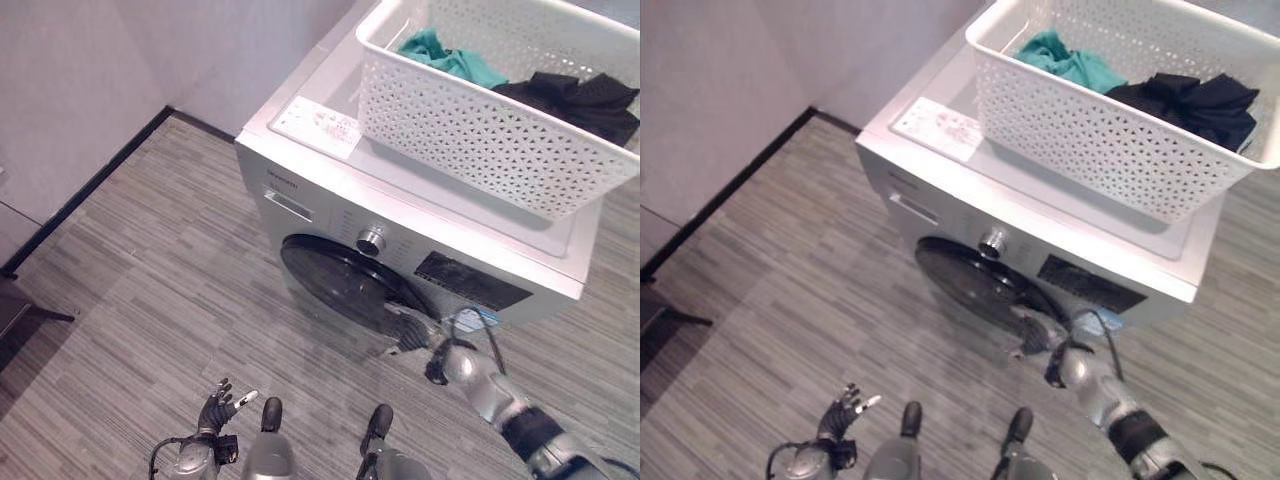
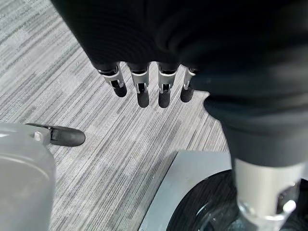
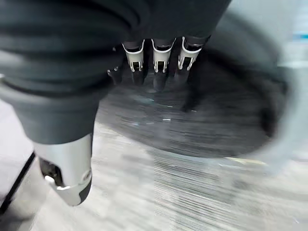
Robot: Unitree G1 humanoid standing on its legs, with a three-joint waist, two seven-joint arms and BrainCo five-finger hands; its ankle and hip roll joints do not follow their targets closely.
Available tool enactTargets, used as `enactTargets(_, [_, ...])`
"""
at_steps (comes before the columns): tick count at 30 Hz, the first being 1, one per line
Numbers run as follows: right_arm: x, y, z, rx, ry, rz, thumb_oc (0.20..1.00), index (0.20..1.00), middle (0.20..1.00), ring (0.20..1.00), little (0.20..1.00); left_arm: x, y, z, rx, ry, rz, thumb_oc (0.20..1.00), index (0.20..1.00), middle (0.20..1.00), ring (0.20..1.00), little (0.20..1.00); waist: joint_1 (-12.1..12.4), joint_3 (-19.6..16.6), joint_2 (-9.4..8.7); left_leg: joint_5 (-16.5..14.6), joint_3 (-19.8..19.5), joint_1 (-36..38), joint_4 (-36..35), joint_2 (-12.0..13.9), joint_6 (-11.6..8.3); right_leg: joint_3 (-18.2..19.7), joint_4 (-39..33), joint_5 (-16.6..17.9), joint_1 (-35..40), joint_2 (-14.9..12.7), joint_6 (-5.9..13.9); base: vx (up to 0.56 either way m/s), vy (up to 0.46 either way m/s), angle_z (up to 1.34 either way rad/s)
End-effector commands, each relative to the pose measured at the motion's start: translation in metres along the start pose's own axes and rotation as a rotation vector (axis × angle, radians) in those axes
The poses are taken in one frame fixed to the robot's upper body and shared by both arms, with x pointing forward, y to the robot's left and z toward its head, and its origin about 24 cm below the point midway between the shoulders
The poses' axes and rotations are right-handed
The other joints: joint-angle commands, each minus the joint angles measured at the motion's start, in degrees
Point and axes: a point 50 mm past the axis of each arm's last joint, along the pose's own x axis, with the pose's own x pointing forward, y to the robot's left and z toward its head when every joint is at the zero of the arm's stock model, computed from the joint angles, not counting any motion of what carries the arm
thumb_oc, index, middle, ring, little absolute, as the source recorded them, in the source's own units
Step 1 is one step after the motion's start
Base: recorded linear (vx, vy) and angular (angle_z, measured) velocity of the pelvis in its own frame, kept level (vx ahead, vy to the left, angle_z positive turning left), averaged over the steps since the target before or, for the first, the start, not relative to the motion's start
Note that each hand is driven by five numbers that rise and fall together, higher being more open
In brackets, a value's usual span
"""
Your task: Grab the laundry basket,head to the washer,open it,put in the laundry and shut it.
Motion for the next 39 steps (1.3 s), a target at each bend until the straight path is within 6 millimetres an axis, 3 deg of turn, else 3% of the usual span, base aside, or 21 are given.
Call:
enactTargets(1, [-0.006,-0.018,0.0,-0.02,-0.023,-0.099,1.0,1.0,1.0,1.0,1.0,0.002,0.012,0.004,0.058,-0.009,0.007,1.0,1.0,1.0,1.0,1.0,-0.9,-3.3,-2.9,2.7,0.1,-2.6,-1.3,0.9,0.94,2.7,0.1,-6.2,3.0,-3.9,3.74,0.02,-0.008,-0.05])
enactTargets(4, [-0.012,-0.024,-0.014,0.007,0.03,-0.169,1.0,1.0,1.0,1.0,1.0,0.0,0.011,0.006,0.051,-0.025,-0.009,1.0,1.0,1.0,1.0,1.0,-1.0,-3.4,-3.1,2.4,0.3,-2.4,-1.3,0.7,1.26,2.8,0.1,-6.1,3.0,-4.1,3.86,0.01,0.007,-0.01])
enactTargets(9, [-0.008,-0.027,-0.013,0.025,0.043,-0.23,1.0,1.0,1.0,1.0,1.0,0.0,0.007,0.007,0.03,-0.032,-0.022,1.0,1.0,1.0,1.0,1.0,-0.6,-3.2,-3.02,2.1,0.4,-2.4,-1.4,0.4,1.56,2.9,0.1,-5.8,2.7,-4.3,4.03,0.01,0.008,-0.02])
enactTargets(14, [0.026,-0.027,0.006,0.07,0.037,-0.239,1.0,1.0,1.0,1.0,1.0,0.0,-0.004,0.009,0.04,-0.047,-0.058,1.0,1.0,1.0,1.0,1.0,1.4,-1.7,-1.75,2.9,-0.1,-4.2,-1.4,-0.3,1.63,2.5,0.1,-5.2,1.2,-4.9,4.09,-0.04,0.029,0.02])
enactTargets(24, [0.061,-0.047,0.049,0.047,-0.012,-0.291,1.0,1.0,1.0,1.0,1.0,0.004,-0.021,0.018,0.079,-0.085,-0.098,1.0,1.0,1.0,1.0,1.0,3.4,1.2,0.26,4.6,-1.6,-9.0,-1.1,-1.1,1.59,1.8,0.1,-4.4,-2.4,-5.5,3.85,-0.05,0.029,0.1])
enactTargets(29, [0.065,-0.025,0.067,0.09,-0.062,-0.207,1.0,1.0,1.0,1.0,1.0,0.006,-0.021,0.014,0.099,-0.056,-0.085,1.0,1.0,1.0,1.0,1.0,3.5,0.9,0.12,4.5,-1.5,-8.8,-1.1,-1.0,1.58,2.0,0.1,-4.5,-2.2,-5.5,3.66,0.01,0.0,0.01])
enactTargets(30, [0.065,-0.003,0.071,0.142,-0.064,-0.137,1.0,1.0,1.0,1.0,1.0,0.007,-0.022,0.01,0.11,-0.035,-0.078,1.0,1.0,1.0,1.0,1.0,3.6,0.7,0.19,4.1,-1.5,-8.1,-1.0,-0.6,1.43,1.9,0.1,-5.1,-1.3,-5.3,3.41,0.07,-0.032,0.0])
enactTargets(33, [0.065,0.029,0.081,0.232,-0.072,-0.04,1.0,1.0,1.0,1.0,1.0,0.008,-0.024,0.008,0.144,-0.021,-0.07,1.0,1.0,1.0,1.0,1.0,3.7,0.0,-0.07,4.1,-1.5,-7.2,-1.0,-0.3,1.24,1.8,0.1,-5.6,-0.4,-4.7,3.05,0.04,-0.039,0.0])
enactTargets(35, [0.064,0.049,0.091,0.265,-0.079,0.02,1.0,1.0,1.0,1.0,1.0,0.009,-0.026,0.005,0.144,-0.003,-0.057,1.0,1.0,1.0,1.0,1.0,4.1,-0.4,-0.28,4.2,-1.5,-6.6,-0.7,0.4,1.03,2.0,0.1,-6.2,0.3,-4.0,2.64,0.02,-0.053,0.02])
enactTargets(36, [0.065,0.05,0.092,0.265,-0.08,0.02,1.0,1.0,1.0,1.0,1.0,0.009,-0.026,0.005,0.144,-0.003,-0.056,1.0,1.0,1.0,1.0,1.0,4.1,-0.4,-0.27,4.1,-1.5,-6.5,-0.8,0.4,1.01,2.0,0.1,-6.2,0.4,-4.0,2.62,0.03,-0.085,0.0])
enactTargets(37, [0.063,0.069,0.102,0.293,-0.087,0.081,1.0,1.0,1.0,1.0,1.0,0.01,-0.029,0.003,0.125,0.007,-0.043,1.0,1.0,1.0,1.0,1.0,4.7,-0.7,-0.3,4.2,-1.7,-5.6,-0.3,1.4,0.68,2.4,0.1,-7.1,1.4,-2.9,2.05,0.02,-0.097,-0.01])
enactTargets(39, [0.061,0.087,0.113,0.337,-0.093,0.131,1.0,1.0,1.0,1.0,1.0,0.009,-0.033,-0.001,0.099,0.027,-0.033,1.0,1.0,1.0,1.0,1.0,5.3,-0.7,-0.21,4.3,-2.3,-5.1,0.4,2.7,0.22,3.0,0.1,-8.0,2.0,-1.2,1.34,0.01,-0.14,-0.06])
